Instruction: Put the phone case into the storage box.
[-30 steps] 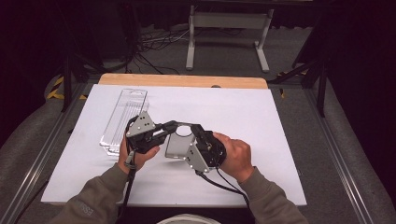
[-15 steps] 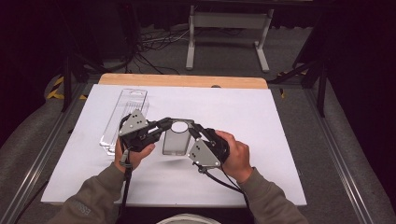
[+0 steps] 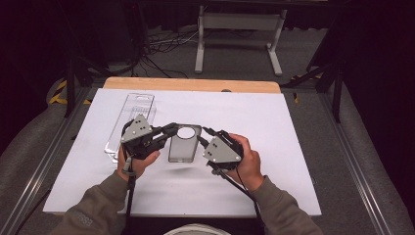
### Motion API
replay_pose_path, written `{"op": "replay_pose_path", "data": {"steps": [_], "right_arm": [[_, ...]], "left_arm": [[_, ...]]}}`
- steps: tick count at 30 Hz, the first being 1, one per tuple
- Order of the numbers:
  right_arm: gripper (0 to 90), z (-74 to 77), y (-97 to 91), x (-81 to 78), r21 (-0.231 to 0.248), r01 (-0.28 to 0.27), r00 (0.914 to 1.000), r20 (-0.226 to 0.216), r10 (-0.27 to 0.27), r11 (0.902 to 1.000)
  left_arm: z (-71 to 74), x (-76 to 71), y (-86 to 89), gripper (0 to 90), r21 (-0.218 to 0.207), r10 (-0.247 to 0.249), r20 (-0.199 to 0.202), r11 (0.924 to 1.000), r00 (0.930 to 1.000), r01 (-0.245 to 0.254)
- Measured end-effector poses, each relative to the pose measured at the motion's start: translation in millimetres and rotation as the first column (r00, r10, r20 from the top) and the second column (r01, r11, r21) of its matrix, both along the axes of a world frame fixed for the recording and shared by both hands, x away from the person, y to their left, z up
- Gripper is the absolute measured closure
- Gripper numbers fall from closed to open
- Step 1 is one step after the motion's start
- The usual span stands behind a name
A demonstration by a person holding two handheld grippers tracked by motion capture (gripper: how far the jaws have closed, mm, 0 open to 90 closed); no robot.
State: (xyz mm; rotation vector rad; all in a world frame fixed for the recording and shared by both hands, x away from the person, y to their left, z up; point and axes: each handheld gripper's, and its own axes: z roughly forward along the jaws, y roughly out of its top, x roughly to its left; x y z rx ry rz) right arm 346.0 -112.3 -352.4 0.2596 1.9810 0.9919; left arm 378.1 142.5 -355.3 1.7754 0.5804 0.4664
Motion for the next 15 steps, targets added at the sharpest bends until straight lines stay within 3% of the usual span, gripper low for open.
{"op": "replay_pose_path", "data": {"steps": [2,3,10,12,15], "right_arm": [[57.6,0.4,-1.7,1.9,0.029,0.007,0.9997,-0.023,-0.006,0.9996],[51.7,0.9,-3.2,4.8,0.062,0.004,0.9983,-0.058,-0.001,0.998],[36.7,-1.7,-6.3,11.0,0.147,0.009,0.9886,-0.15,0.013,0.9891],[34.7,-2.5,-6.5,11.6,0.157,0.007,0.9872,-0.158,0.018,0.9876],[29.7,-5.4,-7.5,12.0,0.197,-0.007,0.9798,-0.195,0.046,0.9805]], "left_arm": [[0.0,-0.1,1.1,81.5,-0.002,0.002,0.001,1.0,1.0,-0.002],[-0.1,-0.5,1.6,81.4,-0.004,0.003,0.0,1.0,1.0,-0.003],[-1.4,-0.9,1.6,81.5,0.0,-0.001,-0.003,1.0,1.0,0.001],[-1.6,-1.0,1.5,81.4,0.005,-0.002,0.0,1.0,1.0,0.002],[-2.2,-1.9,1.4,81.4,0.011,-0.002,0.008,0.9999,1.0,0.002]]}}
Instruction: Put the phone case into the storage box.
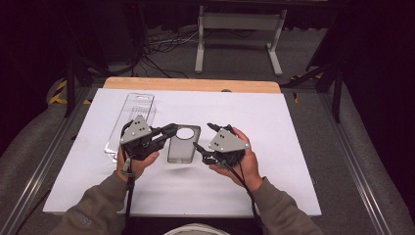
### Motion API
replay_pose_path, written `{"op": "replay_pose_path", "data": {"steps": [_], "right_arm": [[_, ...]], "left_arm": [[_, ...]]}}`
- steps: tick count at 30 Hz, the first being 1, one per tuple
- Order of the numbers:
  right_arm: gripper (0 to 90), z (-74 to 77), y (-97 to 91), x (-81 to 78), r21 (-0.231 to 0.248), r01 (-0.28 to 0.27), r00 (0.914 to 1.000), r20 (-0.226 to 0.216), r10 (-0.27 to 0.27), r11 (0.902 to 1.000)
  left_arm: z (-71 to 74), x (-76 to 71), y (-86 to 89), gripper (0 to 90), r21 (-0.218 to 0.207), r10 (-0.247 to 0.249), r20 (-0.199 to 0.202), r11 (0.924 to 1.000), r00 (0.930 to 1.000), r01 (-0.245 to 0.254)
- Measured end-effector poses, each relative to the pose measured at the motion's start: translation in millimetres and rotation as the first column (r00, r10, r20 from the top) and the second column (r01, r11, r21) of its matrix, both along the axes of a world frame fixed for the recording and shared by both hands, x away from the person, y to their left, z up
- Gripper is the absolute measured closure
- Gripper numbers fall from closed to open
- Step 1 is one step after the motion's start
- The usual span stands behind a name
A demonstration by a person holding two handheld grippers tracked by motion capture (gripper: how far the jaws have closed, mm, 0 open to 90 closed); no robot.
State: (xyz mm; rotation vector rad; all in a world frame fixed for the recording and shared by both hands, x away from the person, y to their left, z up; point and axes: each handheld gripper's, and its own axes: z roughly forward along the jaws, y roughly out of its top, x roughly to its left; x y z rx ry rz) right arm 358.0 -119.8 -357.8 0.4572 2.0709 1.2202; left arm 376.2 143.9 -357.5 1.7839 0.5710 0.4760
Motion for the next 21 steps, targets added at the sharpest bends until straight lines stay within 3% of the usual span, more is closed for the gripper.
{"op": "replay_pose_path", "data": {"steps": [6,21], "right_arm": [[26.3,-4.5,-1.7,1.0,0.029,0.004,0.9997,-0.025,-0.003,0.9996],[26.4,-19.3,-12.3,-5.2,0.019,-0.017,0.9974,-0.069,0.018,0.9997]], "left_arm": [[0.4,0.2,3.5,81.4,-0.011,0.001,0.0,0.9999,1.0,-0.001],[4.9,-0.2,18.6,81.4,-0.04,0.015,0.011,0.9991,0.9998,-0.014]]}}
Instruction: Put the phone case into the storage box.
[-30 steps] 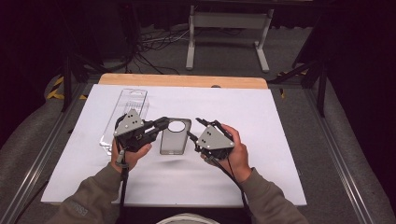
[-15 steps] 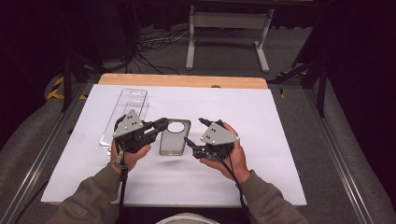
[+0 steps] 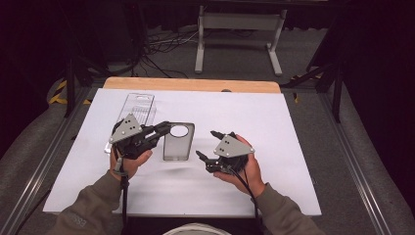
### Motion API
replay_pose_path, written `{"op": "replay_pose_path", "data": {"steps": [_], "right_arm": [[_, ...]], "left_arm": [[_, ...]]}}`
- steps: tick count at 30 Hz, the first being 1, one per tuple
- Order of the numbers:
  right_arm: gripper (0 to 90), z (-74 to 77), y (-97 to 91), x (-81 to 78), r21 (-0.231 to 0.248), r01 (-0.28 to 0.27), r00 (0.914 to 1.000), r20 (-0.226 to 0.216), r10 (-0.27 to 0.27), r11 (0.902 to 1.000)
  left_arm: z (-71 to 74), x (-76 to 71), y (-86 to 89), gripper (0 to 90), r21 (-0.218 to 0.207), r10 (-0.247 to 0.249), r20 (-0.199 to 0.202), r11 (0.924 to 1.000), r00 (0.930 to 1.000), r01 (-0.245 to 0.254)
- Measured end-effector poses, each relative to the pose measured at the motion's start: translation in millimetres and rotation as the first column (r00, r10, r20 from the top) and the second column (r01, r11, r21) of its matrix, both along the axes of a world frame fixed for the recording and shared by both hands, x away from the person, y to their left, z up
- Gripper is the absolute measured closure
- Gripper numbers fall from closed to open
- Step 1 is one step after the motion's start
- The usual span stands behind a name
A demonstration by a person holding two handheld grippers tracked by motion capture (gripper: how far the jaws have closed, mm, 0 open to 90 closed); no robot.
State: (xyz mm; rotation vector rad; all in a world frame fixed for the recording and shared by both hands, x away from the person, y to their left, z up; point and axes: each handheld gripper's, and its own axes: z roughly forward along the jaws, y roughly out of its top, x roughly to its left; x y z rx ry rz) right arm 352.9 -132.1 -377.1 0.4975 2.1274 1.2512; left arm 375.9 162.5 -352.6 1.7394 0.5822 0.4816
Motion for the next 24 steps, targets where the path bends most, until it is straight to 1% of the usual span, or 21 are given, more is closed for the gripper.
{"op": "replay_pose_path", "data": {"steps": [5,7,10,12,15,19,23,24], "right_arm": [[23.4,-5.3,-7.2,-1.3,0.01,0.006,1.0,0.004,-0.006,0.9999],[23.4,-7.3,-9.8,-1.6,0.014,0.008,1.0,0.004,-0.008,0.9999],[23.0,-10.7,-14.9,-2.3,0.015,0.01,1.0,-0.002,-0.01,0.9998],[22.9,-12.8,-18.0,-3.6,0.017,0.01,0.9999,0.0,-0.01,0.9998],[22.9,-14.6,-20.7,-5.1,0.014,0.01,0.9999,0.002,-0.01,0.9998],[22.9,-19.4,-26.3,-8.8,-0.008,0.013,0.9999,0.002,-0.013,0.9999],[22.9,-21.3,-30.9,-11.4,-0.018,0.014,0.9999,0.004,-0.014,0.9997],[22.9,-21.7,-32.1,-12.1,-0.021,0.015,0.9999,0.004,-0.015,0.9997]], "left_arm": [[2.4,-0.5,4.5,81.4,-0.008,0.007,0.008,0.9999,0.9999,-0.007],[3.2,-0.3,6.0,81.4,-0.001,0.008,0.01,1.0,0.9999,-0.008],[4.3,0.2,8.1,81.4,-0.014,0.015,0.014,0.9998,0.9998,-0.015],[5.4,0.5,9.9,81.4,-0.009,0.016,0.016,0.9998,0.9998,-0.016],[5.6,0.5,10.7,81.4,-0.02,0.021,0.019,0.9996,0.9996,-0.021],[7.1,0.3,13.3,81.4,-0.019,0.023,0.022,0.9996,0.9995,-0.022],[8.6,0.4,15.8,81.4,-0.018,0.024,0.026,0.9996,0.9994,-0.024],[8.8,0.5,16.3,81.4,-0.025,0.029,0.029,0.9993,0.9992,-0.028]]}}
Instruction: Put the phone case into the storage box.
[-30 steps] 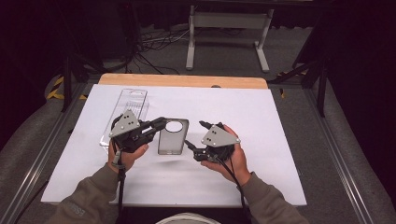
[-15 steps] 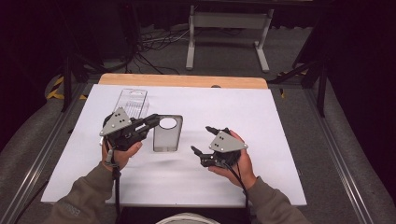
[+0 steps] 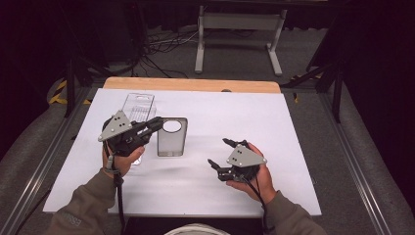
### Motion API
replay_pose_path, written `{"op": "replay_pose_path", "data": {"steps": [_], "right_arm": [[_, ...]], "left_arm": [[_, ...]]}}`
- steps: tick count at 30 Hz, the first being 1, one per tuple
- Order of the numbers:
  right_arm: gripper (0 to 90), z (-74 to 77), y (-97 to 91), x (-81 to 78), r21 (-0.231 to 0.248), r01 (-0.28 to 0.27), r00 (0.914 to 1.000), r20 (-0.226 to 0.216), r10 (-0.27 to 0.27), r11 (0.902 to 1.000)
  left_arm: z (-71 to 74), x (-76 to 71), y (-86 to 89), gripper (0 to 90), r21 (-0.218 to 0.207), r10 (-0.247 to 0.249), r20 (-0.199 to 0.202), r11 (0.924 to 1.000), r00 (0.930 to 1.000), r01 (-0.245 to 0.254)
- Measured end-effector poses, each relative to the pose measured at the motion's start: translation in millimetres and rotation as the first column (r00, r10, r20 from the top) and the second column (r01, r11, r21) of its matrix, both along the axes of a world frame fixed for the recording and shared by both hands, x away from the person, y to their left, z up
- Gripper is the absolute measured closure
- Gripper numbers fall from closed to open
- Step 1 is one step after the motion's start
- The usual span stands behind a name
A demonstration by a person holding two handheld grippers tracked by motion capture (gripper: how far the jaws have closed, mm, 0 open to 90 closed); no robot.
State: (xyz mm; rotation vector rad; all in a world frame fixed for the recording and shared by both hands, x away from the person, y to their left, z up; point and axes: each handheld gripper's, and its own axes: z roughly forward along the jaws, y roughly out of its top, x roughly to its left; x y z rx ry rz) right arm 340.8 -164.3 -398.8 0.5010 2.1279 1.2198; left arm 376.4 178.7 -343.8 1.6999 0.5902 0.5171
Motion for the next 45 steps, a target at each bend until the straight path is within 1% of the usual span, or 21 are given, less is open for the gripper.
{"op": "replay_pose_path", "data": {"steps": [5,7,9,11,15,17,19,23,27,33,35,36,37,39,42,45], "right_arm": [[22.9,-2.4,-5.4,-3.5,-0.01,0.007,1.0,0.005,-0.007,0.9999],[22.9,-4.7,-7.2,-5.4,-0.018,0.01,0.9999,0.014,-0.01,0.9998],[22.9,-6.4,-8.3,-6.8,-0.022,0.008,0.9999,0.01,-0.008,0.9997],[22.8,-7.8,-9.2,-8.0,-0.021,0.005,1.0,0.006,-0.005,0.9998],[22.7,-9.2,-11.2,-10.5,-0.016,-0.001,1.0,0.004,0.001,0.9999],[22.7,-11.4,-13.2,-14.6,-0.008,0.011,0.9999,0.006,-0.011,0.9999],[22.6,-14.2,-14.3,-18.2,-0.003,0.009,1.0,0.0,-0.009,1.0],[22.0,-20.5,-14.7,-26.1,-0.023,-0.004,0.9999,-0.009,0.003,0.9997],[21.4,-23.8,-16.7,-29.9,-0.034,-0.006,0.9997,-0.025,0.005,0.9994],[21.0,-23.5,-20.5,-29.2,-0.028,0.004,0.9995,-0.03,-0.005,0.9996],[21.0,-23.6,-21.3,-28.6,-0.02,0.007,0.9993,-0.038,-0.008,0.9998],[20.9,-23.8,-21.4,-28.4,-0.021,0.008,0.9993,-0.038,-0.009,0.9997],[20.9,-24.1,-21.4,-28.0,-0.022,0.007,0.9993,-0.038,-0.008,0.9997],[20.9,-24.5,-21.3,-27.6,-0.025,0.007,0.9992,-0.038,-0.008,0.9997],[20.9,-25.3,-21.1,-27.1,-0.026,0.007,0.9991,-0.042,-0.008,0.9996],[20.9,-25.8,-20.9,-26.9,-0.028,0.006,0.999,-0.044,-0.007,0.9996]], "left_arm": [[0.9,0.6,2.3,81.4,-0.004,0.003,-0.001,1.0,1.0,-0.003],[1.1,0.9,3.8,81.4,-0.005,0.004,-0.005,1.0,1.0,-0.004],[1.4,1.5,5.5,81.4,-0.008,0.011,-0.002,0.9999,0.9999,-0.011],[2.2,2.2,7.9,81.4,-0.006,0.016,-0.002,0.9999,0.9999,-0.016],[2.9,2.7,10.8,81.3,-0.015,0.022,0.001,0.9997,0.9998,-0.021],[2.8,3.1,12.3,81.3,-0.029,0.022,-0.004,0.9993,0.9997,-0.022],[3.4,3.6,14.0,81.3,-0.024,0.023,0.001,0.9995,0.9997,-0.023],[4.2,3.2,15.4,81.3,-0.029,0.028,0.006,0.9992,0.9996,-0.028],[6.5,3.3,19.1,81.4,-0.036,0.037,0.019,0.9987,0.9991,-0.037],[10.8,3.9,29.1,81.3,-0.046,0.06,0.028,0.9972,0.9978,-0.059],[11.3,3.8,31.5,81.3,-0.058,0.067,0.034,0.9962,0.9972,-0.065],[12.3,3.9,33.7,81.3,-0.054,0.071,0.031,0.9961,0.997,-0.07],[12.3,3.9,33.7,81.3,-0.054,0.071,0.031,0.9961,0.997,-0.07],[12.8,4.5,36.4,81.3,-0.069,0.08,0.036,0.9946,0.9961,-0.078],[14.0,4.5,39.2,81.3,-0.065,0.086,0.033,0.9944,0.9957,-0.084],[14.8,4.1,39.7,81.4,-0.07,0.095,0.039,0.9932,0.9947,-0.093]]}}
